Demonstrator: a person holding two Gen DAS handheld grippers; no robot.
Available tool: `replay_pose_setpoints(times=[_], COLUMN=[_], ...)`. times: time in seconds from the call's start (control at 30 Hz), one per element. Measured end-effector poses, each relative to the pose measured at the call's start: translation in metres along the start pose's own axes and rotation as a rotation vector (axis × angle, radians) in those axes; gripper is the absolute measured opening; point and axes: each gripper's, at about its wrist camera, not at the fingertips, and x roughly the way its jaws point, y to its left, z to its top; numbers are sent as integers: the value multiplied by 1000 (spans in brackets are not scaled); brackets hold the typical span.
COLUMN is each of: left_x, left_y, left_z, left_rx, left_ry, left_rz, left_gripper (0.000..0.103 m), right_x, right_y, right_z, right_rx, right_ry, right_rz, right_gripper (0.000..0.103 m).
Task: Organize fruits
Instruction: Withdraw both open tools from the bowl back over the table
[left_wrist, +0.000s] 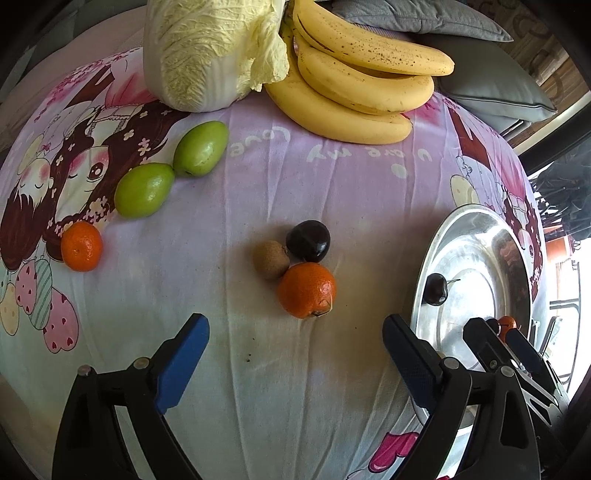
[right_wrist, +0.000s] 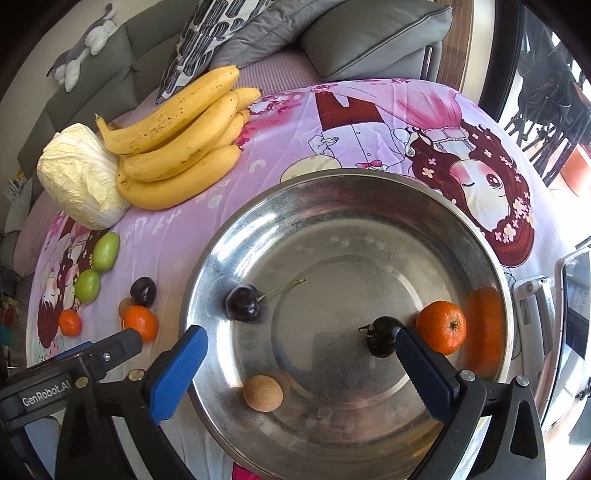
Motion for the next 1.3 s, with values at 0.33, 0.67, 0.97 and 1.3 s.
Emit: replay_pose_setpoints(times=[0.33, 0.67, 0.97, 1.3], left_x=[-12, -21, -21, -18], left_y=[30, 64, 99, 125], left_z=[4, 13, 17, 21], left_rx=[-37, -85, -173, -226], left_ry=[-13, -34, -32, -15], left_rz=[-44, -36, -52, -55], left_gripper=[95, 95, 95, 95], right_x=[-4, -5, 2, 19], right_y=[22, 58, 92, 113], right_z=[4, 14, 24, 28], right_rx=[-18, -55, -109, -138], right_ry=[3, 12, 28, 84], right_rz=[69, 99, 107, 136], right_gripper=[103, 103, 103, 103])
